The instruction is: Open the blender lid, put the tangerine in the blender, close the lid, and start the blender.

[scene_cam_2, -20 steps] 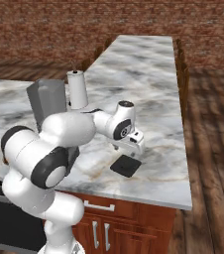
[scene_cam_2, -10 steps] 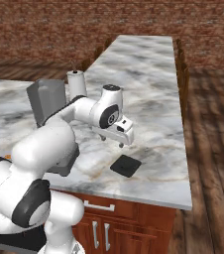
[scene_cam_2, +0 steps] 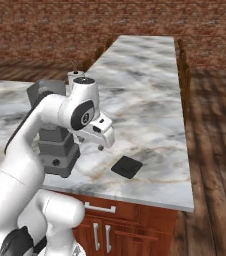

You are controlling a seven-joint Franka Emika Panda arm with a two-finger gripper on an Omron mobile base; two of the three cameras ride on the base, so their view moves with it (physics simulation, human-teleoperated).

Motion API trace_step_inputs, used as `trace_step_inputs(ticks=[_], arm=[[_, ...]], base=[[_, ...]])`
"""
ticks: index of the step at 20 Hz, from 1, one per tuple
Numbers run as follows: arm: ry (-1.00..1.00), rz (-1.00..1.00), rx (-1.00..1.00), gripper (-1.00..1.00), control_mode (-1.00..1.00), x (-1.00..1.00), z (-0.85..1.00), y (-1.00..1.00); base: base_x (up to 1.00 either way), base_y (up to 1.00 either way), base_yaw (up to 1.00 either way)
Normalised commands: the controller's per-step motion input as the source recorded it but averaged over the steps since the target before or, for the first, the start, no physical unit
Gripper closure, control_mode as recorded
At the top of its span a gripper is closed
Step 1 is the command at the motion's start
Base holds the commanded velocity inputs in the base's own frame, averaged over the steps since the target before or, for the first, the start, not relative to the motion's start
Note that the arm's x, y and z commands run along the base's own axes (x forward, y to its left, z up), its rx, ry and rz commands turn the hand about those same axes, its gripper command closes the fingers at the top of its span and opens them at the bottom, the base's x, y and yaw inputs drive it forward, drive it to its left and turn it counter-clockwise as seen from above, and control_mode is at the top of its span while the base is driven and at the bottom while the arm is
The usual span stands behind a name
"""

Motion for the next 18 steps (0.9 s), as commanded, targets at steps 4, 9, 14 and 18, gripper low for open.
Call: trace_step_inputs(ticks=[4,9,14,18], arm=[[-0.02,0.0,-0.02,-1.0,-1.0,-0.87,0.32,0.84],[0.0,0.0,-0.05,-1.0,-1.0,-0.71,0.19,0.98],[0.0,0.01,-0.07,-1.0,-1.0,-0.48,0.01,1.0],[0.0,0.04,-0.08,-1.0,-1.0,-0.23,-0.01,1.0]], base=[[0.0,0.0,0.0],[0.0,0.0,0.0],[0.0,0.0,0.0],[0.0,0.0,0.0]])
